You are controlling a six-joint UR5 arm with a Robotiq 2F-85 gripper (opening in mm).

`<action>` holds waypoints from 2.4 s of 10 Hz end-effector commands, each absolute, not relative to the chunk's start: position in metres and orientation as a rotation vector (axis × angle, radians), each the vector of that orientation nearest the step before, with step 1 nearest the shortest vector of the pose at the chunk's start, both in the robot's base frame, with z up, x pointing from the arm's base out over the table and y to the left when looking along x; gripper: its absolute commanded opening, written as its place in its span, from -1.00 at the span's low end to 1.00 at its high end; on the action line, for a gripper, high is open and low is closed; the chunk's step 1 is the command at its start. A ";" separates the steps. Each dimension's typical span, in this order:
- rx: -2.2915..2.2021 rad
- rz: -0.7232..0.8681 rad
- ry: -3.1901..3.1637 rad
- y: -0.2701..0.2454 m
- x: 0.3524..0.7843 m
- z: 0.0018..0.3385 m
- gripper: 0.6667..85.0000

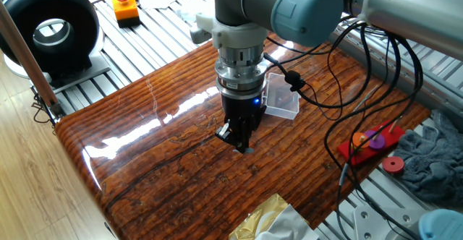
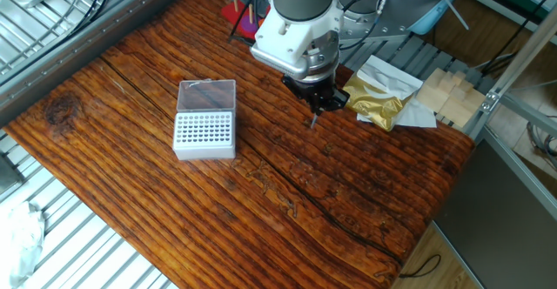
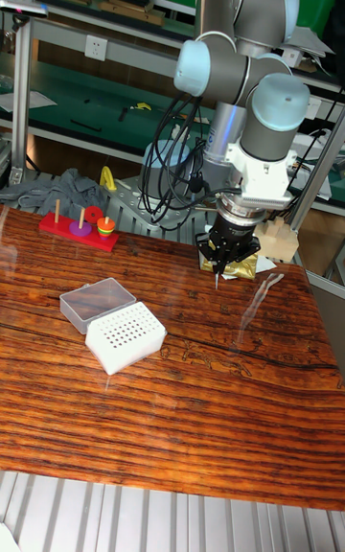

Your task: Insert a medium pipette tip into the holder for medium pipette tips

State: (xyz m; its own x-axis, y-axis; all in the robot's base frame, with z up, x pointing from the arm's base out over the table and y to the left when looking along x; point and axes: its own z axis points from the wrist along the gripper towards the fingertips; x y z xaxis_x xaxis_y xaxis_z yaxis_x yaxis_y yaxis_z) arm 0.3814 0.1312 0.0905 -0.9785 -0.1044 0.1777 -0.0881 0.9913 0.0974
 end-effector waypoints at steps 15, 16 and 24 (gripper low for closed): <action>0.090 -0.004 -2.849 0.109 0.360 0.090 -0.99; 0.078 0.001 -2.842 0.108 0.358 0.091 -0.99; 0.097 0.053 -2.825 0.095 0.355 0.090 -0.99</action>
State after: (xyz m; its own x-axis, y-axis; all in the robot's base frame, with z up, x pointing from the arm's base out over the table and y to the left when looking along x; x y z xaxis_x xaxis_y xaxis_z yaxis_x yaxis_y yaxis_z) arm 0.3550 0.0939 0.0894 -0.9495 -0.0607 0.3078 -0.0744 0.9967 -0.0329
